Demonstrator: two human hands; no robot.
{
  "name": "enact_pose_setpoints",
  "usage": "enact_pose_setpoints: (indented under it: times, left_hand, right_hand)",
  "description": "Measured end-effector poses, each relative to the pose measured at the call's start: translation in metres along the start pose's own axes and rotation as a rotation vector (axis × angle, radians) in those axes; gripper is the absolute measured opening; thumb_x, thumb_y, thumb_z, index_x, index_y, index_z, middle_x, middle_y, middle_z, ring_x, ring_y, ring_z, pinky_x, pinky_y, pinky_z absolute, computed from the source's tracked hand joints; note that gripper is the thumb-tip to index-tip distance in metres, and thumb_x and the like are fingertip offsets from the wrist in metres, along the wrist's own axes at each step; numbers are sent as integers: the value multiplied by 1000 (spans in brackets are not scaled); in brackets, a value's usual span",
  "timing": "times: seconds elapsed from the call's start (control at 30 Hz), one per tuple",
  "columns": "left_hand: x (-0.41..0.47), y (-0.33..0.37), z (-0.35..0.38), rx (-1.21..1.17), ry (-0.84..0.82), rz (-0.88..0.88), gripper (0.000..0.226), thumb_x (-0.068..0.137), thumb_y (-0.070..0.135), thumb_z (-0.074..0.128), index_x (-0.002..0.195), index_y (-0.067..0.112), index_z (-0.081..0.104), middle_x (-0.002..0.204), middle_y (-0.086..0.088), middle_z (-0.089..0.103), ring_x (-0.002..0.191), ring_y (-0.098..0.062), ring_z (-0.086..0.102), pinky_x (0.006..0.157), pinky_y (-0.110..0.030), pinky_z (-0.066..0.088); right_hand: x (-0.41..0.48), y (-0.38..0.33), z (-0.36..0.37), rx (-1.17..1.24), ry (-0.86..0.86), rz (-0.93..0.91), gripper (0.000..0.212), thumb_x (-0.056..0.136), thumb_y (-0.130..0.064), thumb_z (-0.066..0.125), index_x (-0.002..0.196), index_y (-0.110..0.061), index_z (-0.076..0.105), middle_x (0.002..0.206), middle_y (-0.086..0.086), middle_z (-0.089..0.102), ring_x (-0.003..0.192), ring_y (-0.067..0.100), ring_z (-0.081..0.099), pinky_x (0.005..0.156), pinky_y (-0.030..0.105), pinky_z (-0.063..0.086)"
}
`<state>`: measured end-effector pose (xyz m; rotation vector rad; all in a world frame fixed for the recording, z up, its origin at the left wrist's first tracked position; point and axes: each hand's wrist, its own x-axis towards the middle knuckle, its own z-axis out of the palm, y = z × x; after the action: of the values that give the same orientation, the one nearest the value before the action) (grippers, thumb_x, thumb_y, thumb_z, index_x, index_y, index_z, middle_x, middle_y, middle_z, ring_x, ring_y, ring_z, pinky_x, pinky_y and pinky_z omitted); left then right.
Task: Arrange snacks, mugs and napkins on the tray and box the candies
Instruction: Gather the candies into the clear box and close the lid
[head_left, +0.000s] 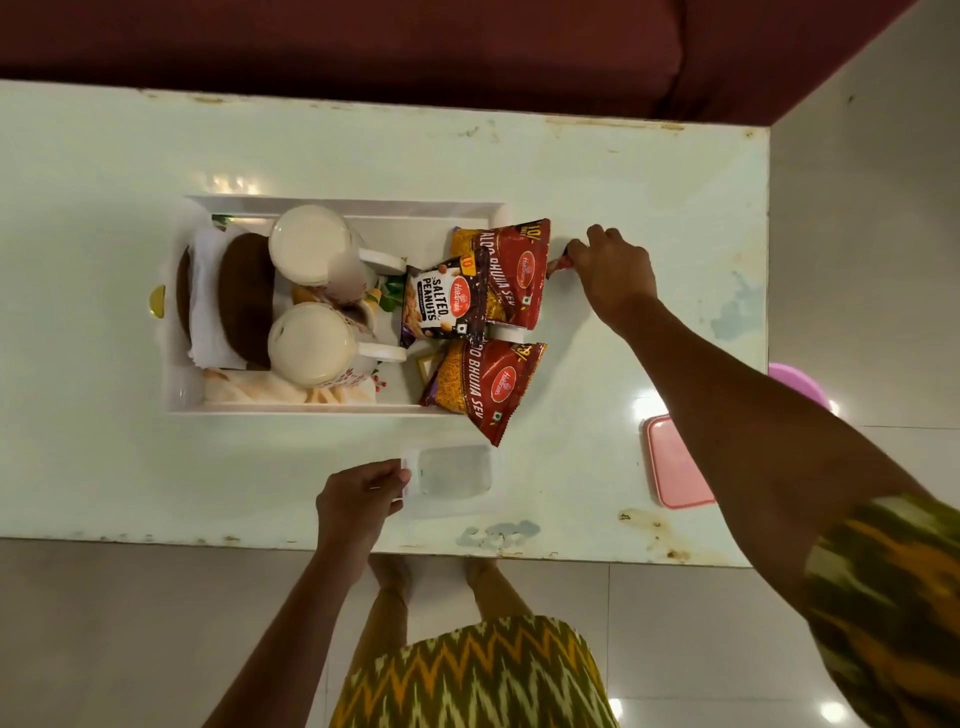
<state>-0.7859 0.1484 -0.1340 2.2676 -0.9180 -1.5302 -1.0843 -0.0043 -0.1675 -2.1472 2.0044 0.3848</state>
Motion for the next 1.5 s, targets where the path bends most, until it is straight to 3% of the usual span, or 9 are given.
enact_pose_setpoints:
  times: [0.13,0.33,0.57,0.7,0.87,1.03,1.17,1.37,1.5]
  left_hand:
    - [-1,-1,0,-4,1,7,24,81,10,66,103,1,68,94,-12,70,78,-23,67,78,-34,56]
    - [-2,-1,-1,-26,-7,8,27,80,10,67,105,0,67,94,-10,69,75,-22,66,74,-31,57]
    - [-6,-3,-8,-94,-51,-18,28,81,11,66,107,-1,66,100,-13,68,82,-24,66,79,-33,55]
    - [-6,-8,-12,-67,-95,-15,28,81,11,66,106,-2,65,103,-18,69,84,-28,66,88,-40,54]
    - [-14,-9,-12,61,-120,66,16,80,14,67,90,3,71,81,-7,69,84,-31,68,90,-45,52]
    - [-13,-9,-16,50,-123,83,19,78,12,69,92,-1,70,79,-12,69,77,-29,67,89,-44,54]
    - [-13,-11,-19,52,-120,100,21,79,13,69,94,-1,70,81,-14,70,74,-26,66,88,-44,54]
    - [-14,-13,-23,73,-123,104,15,79,12,68,88,0,71,78,-10,68,79,-30,68,88,-44,54]
    - [-14,-12,-23,57,-115,90,11,79,10,67,86,2,71,75,-9,68,77,-29,67,86,-45,55]
  right_hand:
    - [-16,-2,8,150,41,107,27,88,0,47,114,0,56,106,23,56,97,37,55,68,39,47]
    - [-71,-15,6,647,231,550,22,93,-16,50,101,-4,66,92,20,62,82,34,60,62,26,33]
    - [-182,-86,-22,864,465,497,25,83,2,61,106,-6,69,92,15,70,78,23,64,64,11,38]
    - [-218,-143,-26,718,374,211,30,77,1,66,105,-7,69,85,14,68,71,25,64,59,29,54]
    - [-216,-182,-11,487,181,104,42,56,4,84,95,-8,72,80,14,71,66,26,68,45,29,54]
    - [-201,-193,0,513,34,173,41,80,3,65,119,-9,60,106,19,67,91,33,65,71,37,56]
    - [-196,-200,-2,804,59,369,41,88,-2,58,127,-8,52,115,18,65,100,30,65,90,40,54]
    - [-193,-208,-12,1500,-71,762,34,89,-15,61,121,-12,50,114,13,62,102,24,60,90,36,53]
    - [-189,-215,-9,1654,-78,931,28,90,-3,53,118,-6,54,124,15,58,111,25,57,98,41,48]
